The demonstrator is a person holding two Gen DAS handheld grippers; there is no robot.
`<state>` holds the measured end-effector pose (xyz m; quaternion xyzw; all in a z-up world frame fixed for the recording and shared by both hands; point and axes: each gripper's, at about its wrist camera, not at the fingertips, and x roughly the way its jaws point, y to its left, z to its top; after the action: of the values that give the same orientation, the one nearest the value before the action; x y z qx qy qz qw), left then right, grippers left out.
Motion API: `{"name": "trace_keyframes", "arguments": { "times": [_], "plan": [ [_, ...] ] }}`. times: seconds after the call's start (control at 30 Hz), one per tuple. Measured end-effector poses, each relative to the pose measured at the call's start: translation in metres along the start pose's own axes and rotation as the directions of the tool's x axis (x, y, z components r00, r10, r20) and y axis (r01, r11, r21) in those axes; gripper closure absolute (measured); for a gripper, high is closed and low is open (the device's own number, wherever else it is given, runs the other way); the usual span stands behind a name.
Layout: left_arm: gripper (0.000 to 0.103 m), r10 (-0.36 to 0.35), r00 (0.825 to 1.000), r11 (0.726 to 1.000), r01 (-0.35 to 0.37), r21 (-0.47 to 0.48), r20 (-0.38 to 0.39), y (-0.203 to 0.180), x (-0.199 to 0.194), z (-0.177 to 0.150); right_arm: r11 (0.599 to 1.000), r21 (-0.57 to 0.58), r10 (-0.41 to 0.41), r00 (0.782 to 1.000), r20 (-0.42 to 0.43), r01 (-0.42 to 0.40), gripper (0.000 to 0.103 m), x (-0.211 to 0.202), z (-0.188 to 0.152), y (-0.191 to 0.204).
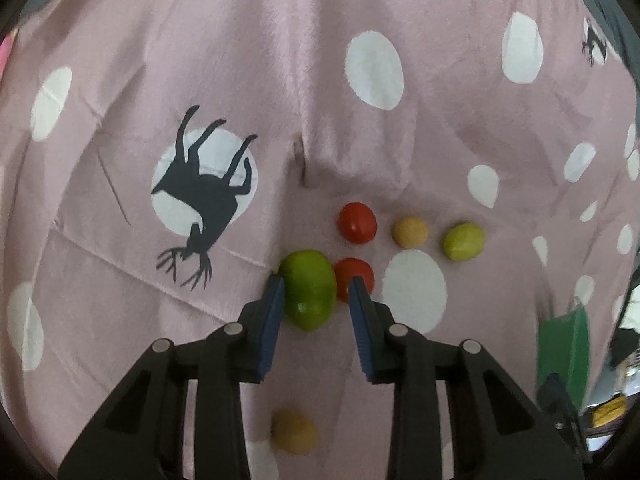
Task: Organize fruits
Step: 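Move the right gripper to the green lime and grasp it, then lift the green lime with the right gripper and carry it toward the bowl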
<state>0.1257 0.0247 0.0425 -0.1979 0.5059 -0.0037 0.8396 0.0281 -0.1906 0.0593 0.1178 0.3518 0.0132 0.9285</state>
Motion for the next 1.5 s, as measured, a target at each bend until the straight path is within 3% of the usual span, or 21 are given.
{"name": "trace_keyframes", "arguments": {
  "times": [0.23,0.43,0.57,0.6,0.73,0.97,1.2,1.3,1.5],
  "plan": [
    [0.073,0.105,0.994,0.991,-0.106,0.087,0.014,-0.026,0.021,0.013,1.0,0.006,0.0,1.0,-0.017,0.0,0.053,0.003,-0.001,-0.001],
    [0.071,0.121,0.993,0.983,-0.12,0.136,-0.002,-0.032,0.031,0.019,1.0,0.007,0.015,0.999,-0.045,-0.015,0.053,0.011,0.006,0.005],
    [0.07,0.098,0.994,0.985,-0.091,0.146,-0.039,-0.041,0.048,0.021,0.999,0.012,0.046,0.993,-0.11,-0.045,0.053,0.035,0.024,0.016],
    [0.07,0.062,0.992,0.991,-0.049,0.127,-0.105,-0.038,0.059,0.022,0.998,0.029,0.067,0.989,-0.134,-0.063,0.053,0.044,0.031,0.018],
    [0.07,0.052,0.996,0.989,-0.041,0.142,-0.077,-0.042,0.063,0.023,0.991,0.091,0.108,0.981,-0.162,-0.094,0.053,0.074,0.053,0.024],
    [0.071,0.012,0.997,0.995,-0.004,0.095,-0.076,-0.034,0.066,0.026,0.985,0.162,0.094,0.974,-0.204,-0.061,0.053,0.124,0.066,0.03],
    [0.071,-0.007,0.998,0.997,0.012,0.074,-0.068,-0.008,0.051,0.024,0.981,0.189,0.078,0.976,-0.202,-0.039,0.053,0.148,0.075,0.034],
    [0.071,-0.008,0.999,0.997,0.012,0.082,-0.052,-0.006,0.04,0.023,0.984,0.18,0.031,0.978,-0.207,0.007,0.064,0.156,0.076,0.037],
    [0.071,-0.012,1.0,0.997,0.012,0.081,-0.011,-0.001,0.021,0.023,0.982,0.188,0.056,0.975,-0.214,-0.015,0.066,0.155,0.07,0.039]
  ]
}}
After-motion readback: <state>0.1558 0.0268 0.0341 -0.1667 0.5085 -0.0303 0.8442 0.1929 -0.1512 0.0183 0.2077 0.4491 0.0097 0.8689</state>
